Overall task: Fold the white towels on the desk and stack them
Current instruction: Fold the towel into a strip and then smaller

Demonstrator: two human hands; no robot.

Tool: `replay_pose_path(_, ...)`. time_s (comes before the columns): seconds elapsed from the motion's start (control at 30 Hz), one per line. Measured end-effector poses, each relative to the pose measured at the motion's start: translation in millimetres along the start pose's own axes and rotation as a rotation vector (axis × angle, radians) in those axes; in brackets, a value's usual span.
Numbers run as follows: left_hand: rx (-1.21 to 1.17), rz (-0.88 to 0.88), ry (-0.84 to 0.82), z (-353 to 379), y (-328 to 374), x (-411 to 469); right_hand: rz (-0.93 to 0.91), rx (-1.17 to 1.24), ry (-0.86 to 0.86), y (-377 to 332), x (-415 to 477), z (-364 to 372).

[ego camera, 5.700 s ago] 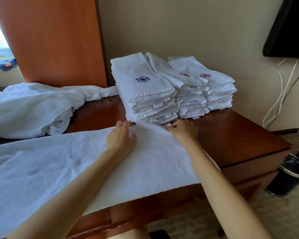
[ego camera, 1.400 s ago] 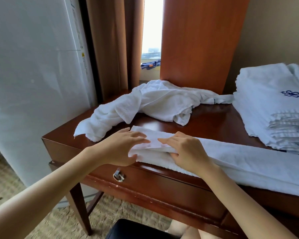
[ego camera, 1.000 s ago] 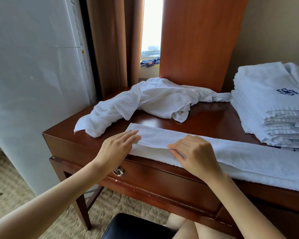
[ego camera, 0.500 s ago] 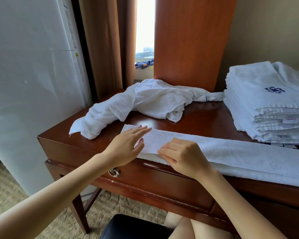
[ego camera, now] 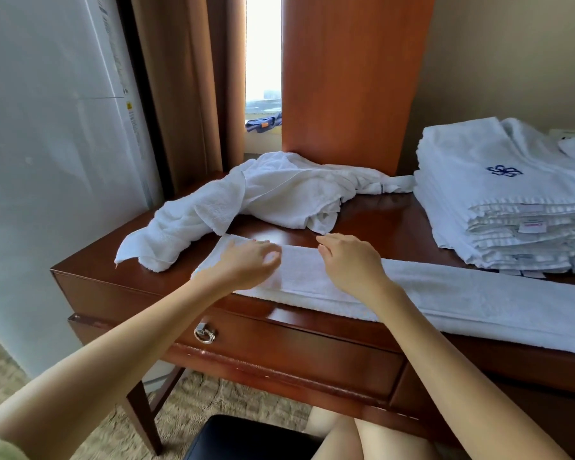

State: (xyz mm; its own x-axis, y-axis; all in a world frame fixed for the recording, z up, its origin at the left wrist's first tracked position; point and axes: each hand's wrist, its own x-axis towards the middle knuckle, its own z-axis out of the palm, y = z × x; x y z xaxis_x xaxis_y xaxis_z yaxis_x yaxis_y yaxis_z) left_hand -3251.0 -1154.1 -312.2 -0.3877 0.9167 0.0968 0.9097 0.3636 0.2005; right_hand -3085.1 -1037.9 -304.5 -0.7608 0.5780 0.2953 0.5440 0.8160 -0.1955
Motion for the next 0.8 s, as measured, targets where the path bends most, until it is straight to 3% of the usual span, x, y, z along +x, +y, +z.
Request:
replay_pose_path(0.07,0.006,0.063,0.037,8.7,19.0,3.7,-0.002,-0.032,-0.131,0.1,4.6,7.8)
replay_pose_path(0.17,-0.01,0.086,-0.063,28.5,29.2,7.1,-0.017,-0.036,-0.26,6.1,-4.8,23.7)
replay_pose_path(0.4,0.043,0.048,-0.099,32.9,25.1,12.0,0.15,-0.079,-0.271,76.4,-45.8,7.6)
replay_pose_path(0.67,0.075,0.024,-0.108,34.1,24.1,13.8,0.558,-0.095,-0.209,211.9,-131.2,-53.8)
replay_pose_path(0.8,0.116,-0.053,-0.096,32.6,53.7,23.4,0.635,-0.107,-0.164,224.3,-142.8,-63.9)
